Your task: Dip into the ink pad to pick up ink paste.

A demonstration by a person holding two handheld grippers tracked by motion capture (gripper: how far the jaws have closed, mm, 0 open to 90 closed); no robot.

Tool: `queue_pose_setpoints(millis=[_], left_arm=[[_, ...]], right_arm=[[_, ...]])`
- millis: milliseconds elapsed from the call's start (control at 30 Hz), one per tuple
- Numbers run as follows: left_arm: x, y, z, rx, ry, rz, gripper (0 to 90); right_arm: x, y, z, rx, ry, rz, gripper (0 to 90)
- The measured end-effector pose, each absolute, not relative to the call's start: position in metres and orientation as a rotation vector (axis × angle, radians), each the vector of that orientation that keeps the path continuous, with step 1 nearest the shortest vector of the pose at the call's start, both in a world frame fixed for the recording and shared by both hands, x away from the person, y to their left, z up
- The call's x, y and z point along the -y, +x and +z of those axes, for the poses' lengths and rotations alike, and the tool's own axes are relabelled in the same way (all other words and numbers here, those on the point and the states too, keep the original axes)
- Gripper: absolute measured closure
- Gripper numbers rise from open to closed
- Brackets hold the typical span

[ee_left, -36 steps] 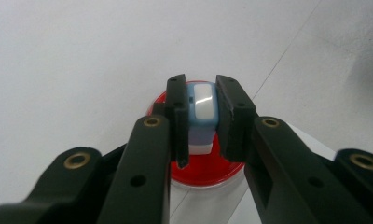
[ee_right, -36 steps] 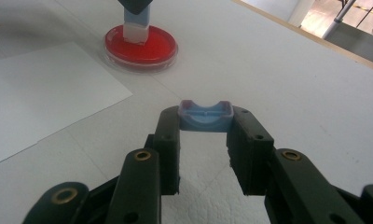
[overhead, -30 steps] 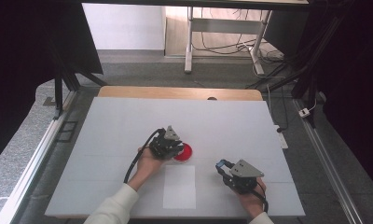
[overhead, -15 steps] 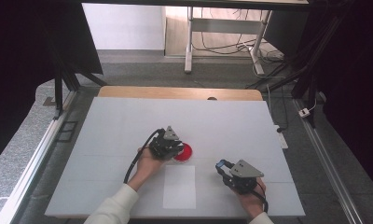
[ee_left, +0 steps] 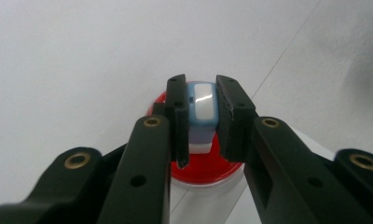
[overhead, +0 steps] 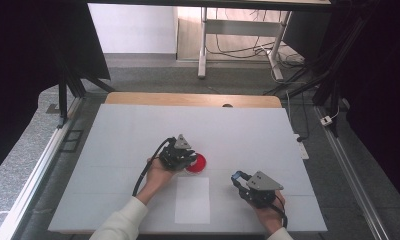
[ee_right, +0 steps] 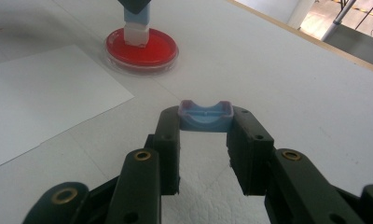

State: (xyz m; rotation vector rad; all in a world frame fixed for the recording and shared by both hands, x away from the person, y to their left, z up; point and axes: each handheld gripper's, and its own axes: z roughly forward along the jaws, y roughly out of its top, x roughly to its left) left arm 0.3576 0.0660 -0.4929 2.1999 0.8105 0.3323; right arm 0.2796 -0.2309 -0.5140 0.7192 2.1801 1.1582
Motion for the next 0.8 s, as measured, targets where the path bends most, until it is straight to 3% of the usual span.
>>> queue_pose_setpoints(millis=[533,800], left_arm=[[-0.079,0.350,-0.469,-0.798,2.085,0.356,75.7],[-0.077,0.353,-0.476,-0.803,2.098,0.359,75.7]], right_arm=[[0.231,0.279,-0.514,-2.182,0.717,1.159,65.2],[0.231,0.280,-0.514,-2.179,0.717,1.157,65.2]])
